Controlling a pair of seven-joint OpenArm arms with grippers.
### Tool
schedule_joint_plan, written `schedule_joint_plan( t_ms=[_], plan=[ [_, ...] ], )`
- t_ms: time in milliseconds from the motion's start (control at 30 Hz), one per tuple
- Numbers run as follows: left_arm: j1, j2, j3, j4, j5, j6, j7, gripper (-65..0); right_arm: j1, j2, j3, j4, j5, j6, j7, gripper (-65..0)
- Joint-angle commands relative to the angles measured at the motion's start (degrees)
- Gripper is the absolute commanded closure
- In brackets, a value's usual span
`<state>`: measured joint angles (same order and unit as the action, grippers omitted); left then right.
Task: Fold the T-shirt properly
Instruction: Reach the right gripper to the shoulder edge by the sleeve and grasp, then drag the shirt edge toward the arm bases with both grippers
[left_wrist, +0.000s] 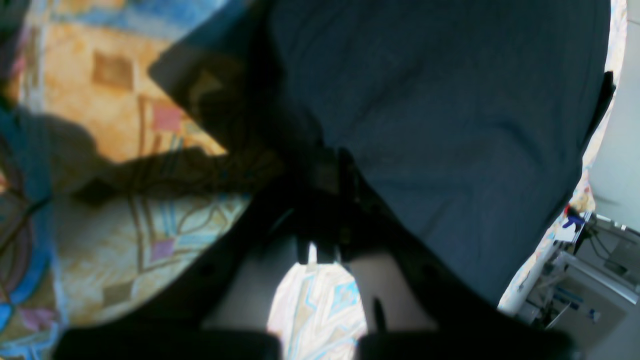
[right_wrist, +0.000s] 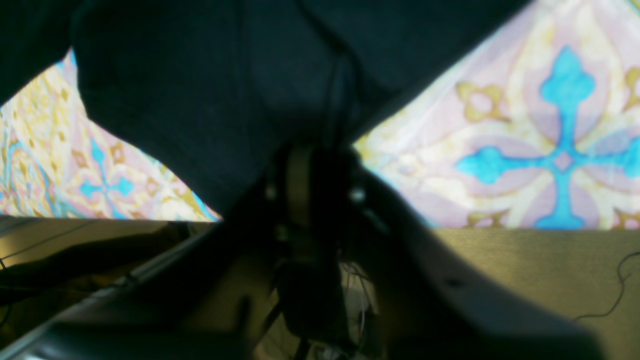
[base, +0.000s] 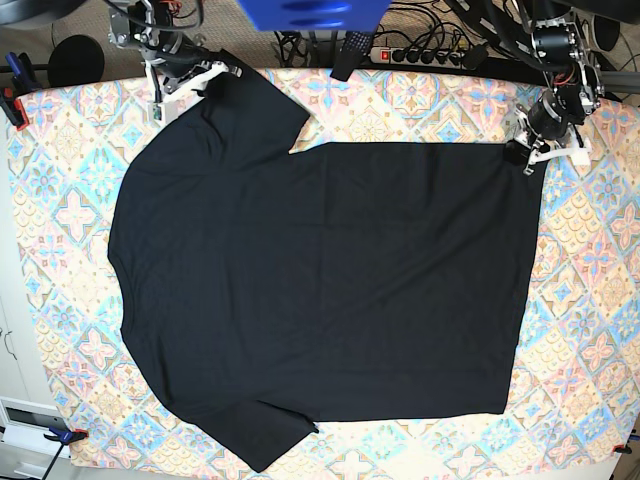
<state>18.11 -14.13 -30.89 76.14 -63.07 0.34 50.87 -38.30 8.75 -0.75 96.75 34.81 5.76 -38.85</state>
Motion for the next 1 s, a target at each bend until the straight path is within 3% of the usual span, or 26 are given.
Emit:
schedule_joint_plan(
  t_ms=[0,433,700,967],
  plan=[
    [1.2,-0.8,-0.4,0.9,-0.3,-0.1,0.6,0.0,-0.9,0.3,0.2,0.7,0.2,0.4,-0.4,0.0],
    [12.0,-0.8,-0.4,9.3,-0.3,-0.2,0.7,0.0,-9.5,0.2,10.2,6.3,0.2,0.6,-0.4,0.0],
    [18.6,-0.8,-0.4,16.1,-0.3,-0.2,0.7,0.0,-17.7,0.2,16.5,8.5,0.2,11.5,-0.4,0.0],
    [20.5,-0.8,-1.1,22.7,-0.3,-0.2,0.3,0.0,-20.1,0.2,21.2,12.3,0.2,16.9,-0.4,0.0]
  ],
)
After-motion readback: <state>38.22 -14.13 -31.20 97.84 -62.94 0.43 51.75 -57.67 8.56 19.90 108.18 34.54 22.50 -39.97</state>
